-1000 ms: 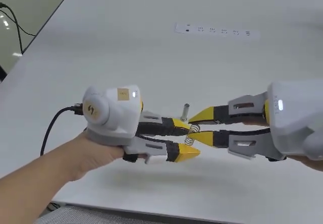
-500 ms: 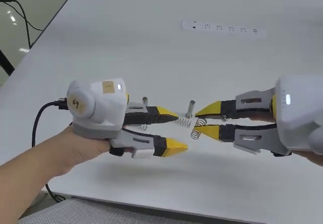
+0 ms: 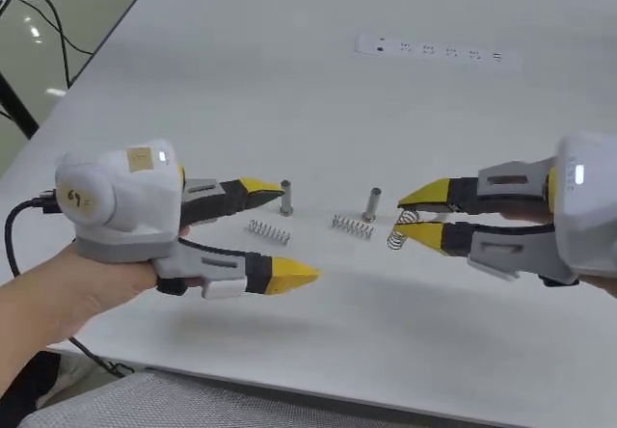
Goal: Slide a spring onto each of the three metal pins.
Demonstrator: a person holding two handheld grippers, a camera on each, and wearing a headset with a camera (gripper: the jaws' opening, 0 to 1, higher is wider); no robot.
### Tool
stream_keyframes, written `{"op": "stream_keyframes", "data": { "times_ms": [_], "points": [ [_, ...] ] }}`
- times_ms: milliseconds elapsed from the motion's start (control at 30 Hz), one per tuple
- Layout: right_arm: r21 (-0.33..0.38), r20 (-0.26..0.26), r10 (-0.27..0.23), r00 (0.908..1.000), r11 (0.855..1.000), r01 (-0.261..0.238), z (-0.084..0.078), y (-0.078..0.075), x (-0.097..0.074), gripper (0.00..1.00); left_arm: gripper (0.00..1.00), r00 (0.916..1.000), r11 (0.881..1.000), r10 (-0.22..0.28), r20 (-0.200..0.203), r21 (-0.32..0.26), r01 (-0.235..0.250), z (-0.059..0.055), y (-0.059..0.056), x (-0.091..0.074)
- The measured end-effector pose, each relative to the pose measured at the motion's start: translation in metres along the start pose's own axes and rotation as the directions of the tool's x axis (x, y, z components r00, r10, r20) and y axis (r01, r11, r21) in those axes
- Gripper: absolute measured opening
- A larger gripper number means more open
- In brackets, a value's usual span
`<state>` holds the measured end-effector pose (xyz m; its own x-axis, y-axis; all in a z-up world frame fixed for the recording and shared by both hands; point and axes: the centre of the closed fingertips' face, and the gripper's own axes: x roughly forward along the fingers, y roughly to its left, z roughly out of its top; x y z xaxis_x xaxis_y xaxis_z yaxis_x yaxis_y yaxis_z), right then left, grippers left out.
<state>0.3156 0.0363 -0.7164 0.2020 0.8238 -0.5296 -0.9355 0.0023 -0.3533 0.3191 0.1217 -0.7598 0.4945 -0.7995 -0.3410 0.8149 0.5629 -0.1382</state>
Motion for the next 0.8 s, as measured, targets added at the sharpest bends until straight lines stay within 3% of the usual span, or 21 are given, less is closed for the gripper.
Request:
{"op": "stream_keyframes", "data": {
  "times_ms": [133, 467, 800],
  "points": [
    [0.000, -0.006, -0.014, 0.9999, 1.000, 0.014, -0.002, -0.003, -0.003, 0.12, 0.79, 0.9988, 0.999, 0.049, 0.005, 0.000, -0.049, -0.005, 0.014, -0.007],
    [0.008, -0.033, -0.044, 0.9985, 0.999, 0.044, -0.013, -0.009, -0.010, 0.12, 0.96, 0.9950, 0.995, 0.098, 0.017, -0.012, -0.098, -0.014, 0.026, -0.016],
    [0.026, -0.086, -0.100, 0.9913, 0.994, 0.103, -0.037, -0.030, -0.021, 0.12, 0.97, 0.9930, 0.993, 0.118, 0.006, -0.022, -0.118, -0.019, 0.030, -0.019]
  ]
}}
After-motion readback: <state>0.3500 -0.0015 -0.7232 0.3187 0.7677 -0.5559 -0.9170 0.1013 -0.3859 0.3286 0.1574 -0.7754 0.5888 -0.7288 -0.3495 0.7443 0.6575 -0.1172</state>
